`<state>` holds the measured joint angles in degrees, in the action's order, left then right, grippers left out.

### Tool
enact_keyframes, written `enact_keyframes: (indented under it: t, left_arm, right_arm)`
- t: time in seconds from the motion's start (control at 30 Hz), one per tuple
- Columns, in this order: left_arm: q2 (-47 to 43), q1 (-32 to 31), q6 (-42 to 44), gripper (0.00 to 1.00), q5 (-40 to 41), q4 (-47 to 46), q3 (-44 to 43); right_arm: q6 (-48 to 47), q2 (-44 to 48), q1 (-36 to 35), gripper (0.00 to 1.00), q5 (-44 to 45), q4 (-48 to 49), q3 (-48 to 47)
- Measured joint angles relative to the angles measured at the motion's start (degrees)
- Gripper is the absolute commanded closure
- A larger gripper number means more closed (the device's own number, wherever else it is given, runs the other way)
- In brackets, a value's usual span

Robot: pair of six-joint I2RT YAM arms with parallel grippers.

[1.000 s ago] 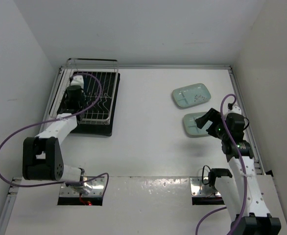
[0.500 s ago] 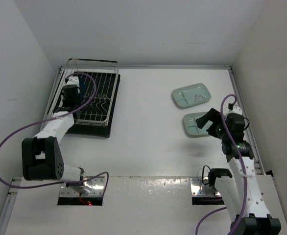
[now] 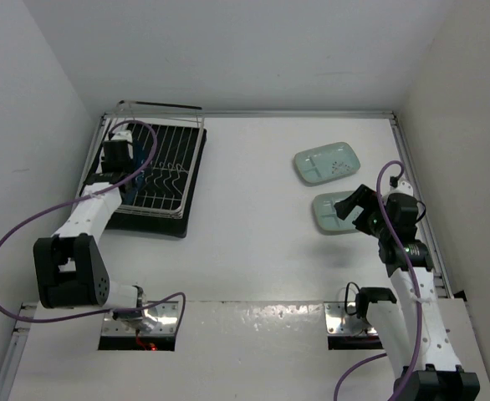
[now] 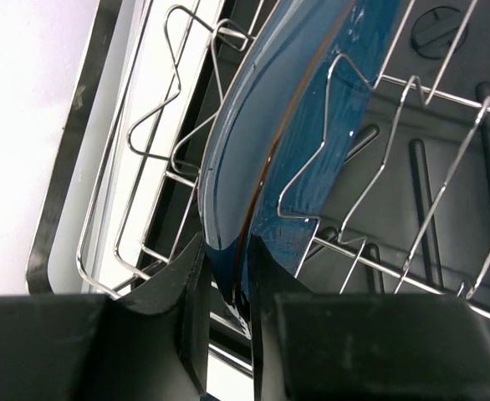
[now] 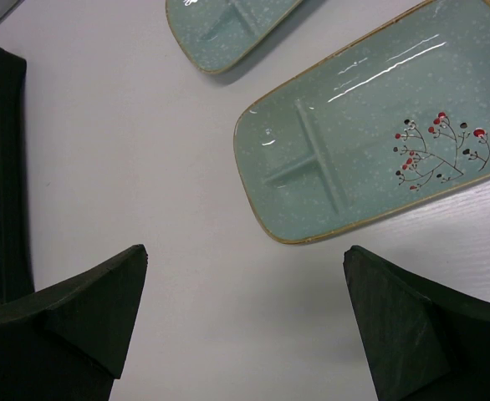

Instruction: Load the plates into the dish rack

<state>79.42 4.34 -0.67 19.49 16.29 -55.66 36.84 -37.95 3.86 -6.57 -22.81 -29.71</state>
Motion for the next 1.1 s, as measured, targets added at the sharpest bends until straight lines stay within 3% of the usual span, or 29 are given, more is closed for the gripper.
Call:
enact_keyframes:
  t: [0.27, 0.4, 0.63, 1.03, 1.1]
  left_arm:
    - [0.7, 0.2, 0.1, 0.88, 2.0, 3.4, -1.9]
    - [0.8, 0.3, 0.4, 0.65, 2.4, 3.8, -2.0]
    - [0.9, 0.3, 1.1, 0.5, 2.1, 7.9, -4.7]
    - [0.9, 0.3, 0.5, 0.4, -2.6, 14.4, -17.3]
    - [0.8, 0.1, 0.4, 0.39, -5.4, 15.5, -19.1]
  right_arm:
    - [-0.3, 0.0, 0.0, 0.0, 0.0, 0.0, 0.0]
    - [-0.4, 0.0, 0.0, 0.0, 0.0, 0.0, 0.0]
    - [-0.5, -0.1, 0.0, 0.0, 0.0, 0.0, 0.0]
    - [-0.4, -6.6, 0.0, 0.0, 0.2, -3.0, -1.2]
    - [0.1, -10.2, 0.0, 0.08, 1.2, -3.9, -2.1]
